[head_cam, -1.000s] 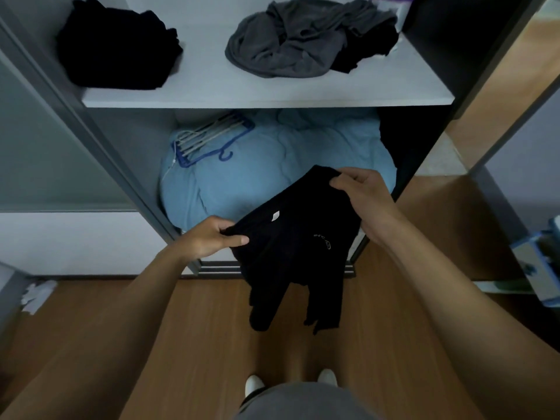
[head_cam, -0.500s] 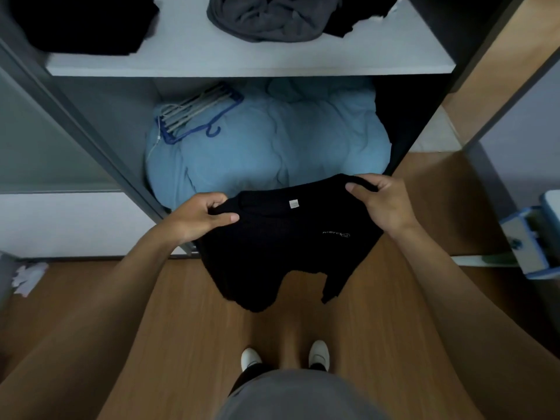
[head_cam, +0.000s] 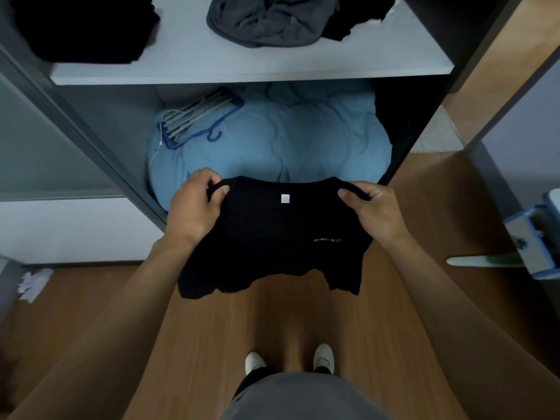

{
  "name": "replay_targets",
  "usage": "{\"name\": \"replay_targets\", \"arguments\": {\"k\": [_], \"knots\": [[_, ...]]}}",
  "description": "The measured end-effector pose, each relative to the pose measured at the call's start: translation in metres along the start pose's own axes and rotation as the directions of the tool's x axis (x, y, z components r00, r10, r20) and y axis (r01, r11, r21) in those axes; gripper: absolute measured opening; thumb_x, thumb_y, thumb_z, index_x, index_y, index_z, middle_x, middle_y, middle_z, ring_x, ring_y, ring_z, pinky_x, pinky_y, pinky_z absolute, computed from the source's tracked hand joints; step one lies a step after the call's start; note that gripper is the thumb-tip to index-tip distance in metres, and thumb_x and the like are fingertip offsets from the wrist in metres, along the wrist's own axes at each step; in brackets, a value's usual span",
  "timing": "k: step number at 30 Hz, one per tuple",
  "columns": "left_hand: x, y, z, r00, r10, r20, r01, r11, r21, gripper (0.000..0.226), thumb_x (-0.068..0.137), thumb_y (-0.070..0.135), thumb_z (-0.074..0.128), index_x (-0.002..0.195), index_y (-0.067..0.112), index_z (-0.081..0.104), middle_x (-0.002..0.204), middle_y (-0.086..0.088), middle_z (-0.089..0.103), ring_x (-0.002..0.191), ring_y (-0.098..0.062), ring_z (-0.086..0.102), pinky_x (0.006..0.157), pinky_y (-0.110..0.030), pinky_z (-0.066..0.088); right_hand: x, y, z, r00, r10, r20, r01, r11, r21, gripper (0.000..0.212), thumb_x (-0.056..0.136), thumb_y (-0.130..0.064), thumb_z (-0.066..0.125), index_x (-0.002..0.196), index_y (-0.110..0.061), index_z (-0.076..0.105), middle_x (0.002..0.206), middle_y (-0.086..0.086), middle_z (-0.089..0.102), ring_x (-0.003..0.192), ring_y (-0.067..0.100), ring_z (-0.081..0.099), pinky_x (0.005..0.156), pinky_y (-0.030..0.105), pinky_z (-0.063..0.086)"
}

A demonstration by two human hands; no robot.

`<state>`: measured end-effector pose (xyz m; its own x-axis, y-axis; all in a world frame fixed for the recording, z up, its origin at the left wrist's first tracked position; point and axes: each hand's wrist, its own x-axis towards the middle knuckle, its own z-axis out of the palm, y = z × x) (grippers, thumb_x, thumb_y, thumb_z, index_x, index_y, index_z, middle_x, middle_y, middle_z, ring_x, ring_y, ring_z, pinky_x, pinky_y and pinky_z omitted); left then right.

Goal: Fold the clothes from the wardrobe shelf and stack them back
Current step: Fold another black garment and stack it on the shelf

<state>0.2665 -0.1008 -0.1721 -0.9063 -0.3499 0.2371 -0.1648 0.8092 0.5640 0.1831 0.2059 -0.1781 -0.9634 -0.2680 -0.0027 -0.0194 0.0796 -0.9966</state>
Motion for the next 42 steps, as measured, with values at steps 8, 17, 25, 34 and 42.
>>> {"name": "replay_targets", "arguments": {"k": [8,17,25,34,42], "knots": [[-0.007,-0.007,0.001,0.987,-0.004,-0.158,-0.009,0.997,-0.082,0.011,0.099,0.03,0.056,0.096,0.023,0.048,0.087,0.009,0.054,0.079,-0.011,0.05,0.073,-0.032,0.039,0.0,-0.011,-0.015,0.949,0.088,0.302,-0.044,0.988,-0.149,0.022,0.093,-0.013,0.068,0.109,-0.026,0.076,0.107,-0.009,0.076,0.102,0.007,0.07,0.088,0.015,0.053],[-0.04,0.02,0.035,0.777,-0.41,0.478,0.603,0.703,-0.377,0.034,0.096,0.032,0.062,0.077,0.004,0.065,0.074,-0.021,0.063,0.07,-0.034,0.062,0.069,-0.039,0.047,-0.011,0.025,0.003,0.956,0.183,-0.227,-0.258,0.896,-0.361,0.031,0.098,-0.024,0.06,0.074,-0.003,0.063,0.069,0.007,0.063,0.058,0.017,0.058,0.055,0.028,0.042],[-0.053,0.052,0.045,0.807,-0.296,0.51,0.58,0.555,-0.596,0.051,0.095,0.027,0.066,0.085,-0.021,0.052,0.074,-0.014,0.049,0.065,-0.027,0.044,0.058,-0.031,0.036,-0.028,0.017,0.027,0.937,0.151,-0.316,-0.222,0.954,-0.201,0.021,0.099,-0.026,0.057,0.087,-0.009,0.056,0.078,0.0,0.06,0.072,0.013,0.058,0.068,0.029,0.047],[-0.043,0.081,0.042,0.884,-0.183,0.43,0.448,0.598,-0.665,0.042,0.098,0.019,0.061,0.075,-0.016,0.056,0.071,-0.014,0.051,0.066,-0.025,0.044,0.06,-0.033,0.034,-0.027,-0.014,0.058,0.989,0.131,-0.071,-0.142,0.976,-0.166,0.014,0.095,-0.019,0.062,0.097,-0.005,0.063,0.093,0.011,0.07,0.088,0.02,0.067,0.083,0.037,0.054],[-0.032,0.094,0.043,0.89,-0.198,0.411,0.446,0.563,-0.696,0.027,0.095,0.029,0.065,0.075,0.019,0.08,0.079,-0.005,0.077,0.077,-0.016,0.073,0.068,-0.024,0.057,-0.032,-0.024,0.078,1.0,0.01,0.018,-0.005,0.968,-0.25,0.003,0.095,-0.019,0.061,0.093,-0.017,0.06,0.083,-0.006,0.064,0.074,0.006,0.061,0.069,0.033,0.055]]}}
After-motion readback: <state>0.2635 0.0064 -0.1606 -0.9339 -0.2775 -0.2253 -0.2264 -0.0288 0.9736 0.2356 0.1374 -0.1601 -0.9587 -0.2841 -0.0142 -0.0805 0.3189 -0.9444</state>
